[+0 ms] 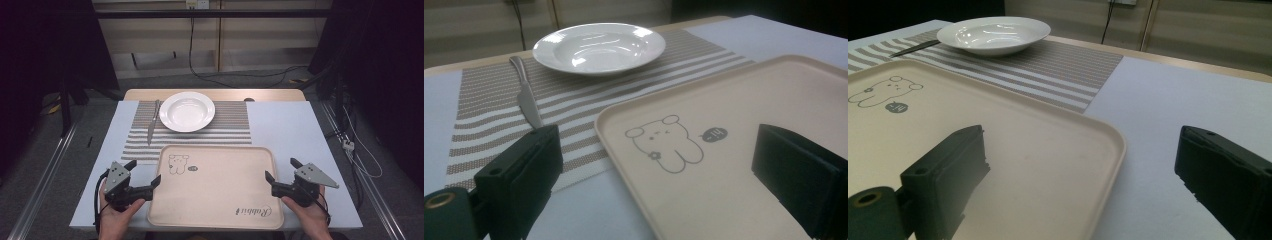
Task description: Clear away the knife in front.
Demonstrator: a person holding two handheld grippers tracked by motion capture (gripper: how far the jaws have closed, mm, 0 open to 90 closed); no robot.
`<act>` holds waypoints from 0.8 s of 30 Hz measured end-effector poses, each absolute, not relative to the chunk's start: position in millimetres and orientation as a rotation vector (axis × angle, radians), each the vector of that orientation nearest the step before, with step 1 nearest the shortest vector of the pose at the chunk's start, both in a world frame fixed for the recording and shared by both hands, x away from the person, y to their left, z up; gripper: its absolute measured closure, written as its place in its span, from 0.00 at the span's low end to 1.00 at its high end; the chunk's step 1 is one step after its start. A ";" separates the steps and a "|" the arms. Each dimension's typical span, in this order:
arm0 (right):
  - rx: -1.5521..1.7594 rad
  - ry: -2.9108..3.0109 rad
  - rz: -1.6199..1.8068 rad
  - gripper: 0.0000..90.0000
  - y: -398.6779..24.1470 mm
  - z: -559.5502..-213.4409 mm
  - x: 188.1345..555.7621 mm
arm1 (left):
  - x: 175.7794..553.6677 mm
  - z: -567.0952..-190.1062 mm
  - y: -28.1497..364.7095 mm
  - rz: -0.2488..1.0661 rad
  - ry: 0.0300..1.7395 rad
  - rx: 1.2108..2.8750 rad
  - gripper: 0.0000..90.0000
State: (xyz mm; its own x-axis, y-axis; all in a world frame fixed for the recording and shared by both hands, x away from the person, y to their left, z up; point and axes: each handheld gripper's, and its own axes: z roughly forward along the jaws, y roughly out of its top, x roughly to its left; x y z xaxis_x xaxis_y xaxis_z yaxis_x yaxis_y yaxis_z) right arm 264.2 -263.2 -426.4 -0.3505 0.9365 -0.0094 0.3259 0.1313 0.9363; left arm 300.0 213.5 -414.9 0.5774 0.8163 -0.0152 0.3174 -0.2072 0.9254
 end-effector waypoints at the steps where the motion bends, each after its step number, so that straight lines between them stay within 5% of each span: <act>1: 1.218 1.775 1.220 0.07 -263.3 -426.7 264.5 | 300.0 -414.9 213.5 0.607 0.933 1.780 0.07; 24: 1.207 1.827 1.211 0.07 -259.4 -430.3 266.6 | 324.0 -407.3 210.7 0.554 1.042 1.794 0.07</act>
State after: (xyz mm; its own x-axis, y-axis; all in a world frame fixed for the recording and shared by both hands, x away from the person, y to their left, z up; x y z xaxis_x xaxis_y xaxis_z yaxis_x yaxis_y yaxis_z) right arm 266.6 -259.4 -430.3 -0.3833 0.9235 -0.0145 0.3460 0.1582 0.9248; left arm 324.0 210.7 -407.3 0.5335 0.8426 -0.0737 0.4103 -0.1816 0.8937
